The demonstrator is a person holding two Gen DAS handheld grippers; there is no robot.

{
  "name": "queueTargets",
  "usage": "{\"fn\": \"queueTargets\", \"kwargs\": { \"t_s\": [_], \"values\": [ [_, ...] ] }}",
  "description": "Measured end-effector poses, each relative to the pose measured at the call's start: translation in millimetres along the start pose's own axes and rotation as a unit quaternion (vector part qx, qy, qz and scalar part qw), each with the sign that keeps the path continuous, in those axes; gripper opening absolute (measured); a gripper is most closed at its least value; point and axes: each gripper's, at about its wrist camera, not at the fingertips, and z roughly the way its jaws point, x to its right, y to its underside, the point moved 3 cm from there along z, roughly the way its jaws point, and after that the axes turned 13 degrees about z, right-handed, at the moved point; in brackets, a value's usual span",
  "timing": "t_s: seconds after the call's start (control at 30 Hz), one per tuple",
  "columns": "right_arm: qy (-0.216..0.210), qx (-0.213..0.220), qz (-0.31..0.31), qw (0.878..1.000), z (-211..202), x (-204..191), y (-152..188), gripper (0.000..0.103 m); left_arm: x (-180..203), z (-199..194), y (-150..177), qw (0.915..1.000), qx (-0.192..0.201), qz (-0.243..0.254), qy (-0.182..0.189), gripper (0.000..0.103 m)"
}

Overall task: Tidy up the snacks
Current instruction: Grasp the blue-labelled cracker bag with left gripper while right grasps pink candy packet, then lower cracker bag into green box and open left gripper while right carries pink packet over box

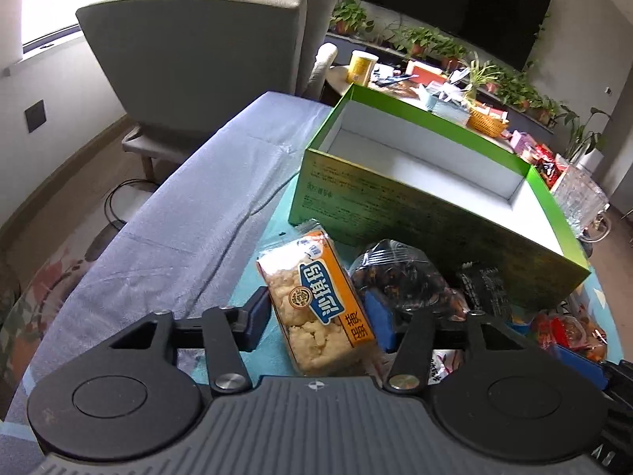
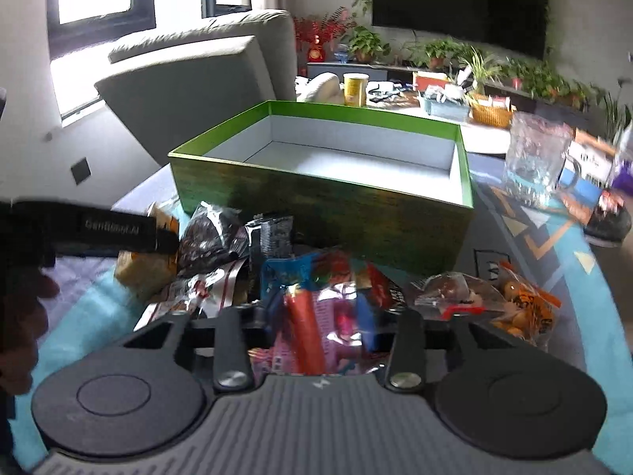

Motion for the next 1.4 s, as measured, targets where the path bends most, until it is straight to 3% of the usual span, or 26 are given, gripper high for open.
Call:
{"fn": "queueTargets", "kwargs": {
  "t_s": [0.13,0.17,0.2,0.33,0.43,0.47,0.6,1.0,1.2,1.3,1.4],
  "values": [
    [-0.013,0.004,0.028,1.0,-5.1,4.2,-3.5,0.028,2.5,-10.2,-2.0,0.9996,0.023,0.011,0.013,0.043],
    [-0.017,0.008,0.033,0.999,-7.8,4.4,-4.7,0.016,4.5,-12.8,-3.2,0.9994,0.027,0.015,0.014,0.042],
    [-0.024,0.009,0.036,0.999,-10.0,3.9,-6.6,0.011,5.8,-16.0,-4.8,0.9992,0.033,0.017,0.014,0.042],
    [-0.028,0.007,0.026,0.999,-11.9,0.3,-7.2,0.011,9.6,-23.4,-7.6,0.9986,0.042,0.025,0.018,0.042],
    [-0.028,-0.005,0.027,0.999,-8.7,0.9,-2.4,0.016,10.0,-24.1,-7.3,0.9987,0.041,0.025,0.016,0.042],
    [-0.03,-0.006,0.032,0.999,-9.5,2.0,-1.7,0.024,9.5,-23.7,-7.0,0.9988,0.04,0.024,0.015,0.042],
    [-0.045,-0.007,0.033,0.998,-14.8,-2.3,-0.1,0.07,8.1,-23.1,-5.8,0.9989,0.038,0.022,0.015,0.042],
    [0.005,0.015,-0.096,0.995,-14.0,-26.0,25.4,0.071,6.3,-21.8,-4.8,0.9991,0.037,0.016,0.013,0.042],
    [0.012,0.005,-0.044,0.999,-40.1,-9.0,29.0,0.071,3.4,-24.5,-3.8,0.9988,0.046,0.016,0.006,0.042],
    [-0.009,-0.011,0.0,1.0,-53.2,-2.5,30.0,0.071,2.8,-23.6,-2.7,0.9988,0.046,0.014,0.01,0.042],
    [-0.016,-0.029,-0.005,0.999,-49.8,-9.0,33.8,0.071,3.3,-24.2,-1.3,0.9987,0.046,0.015,0.013,0.042]
  ]
}}
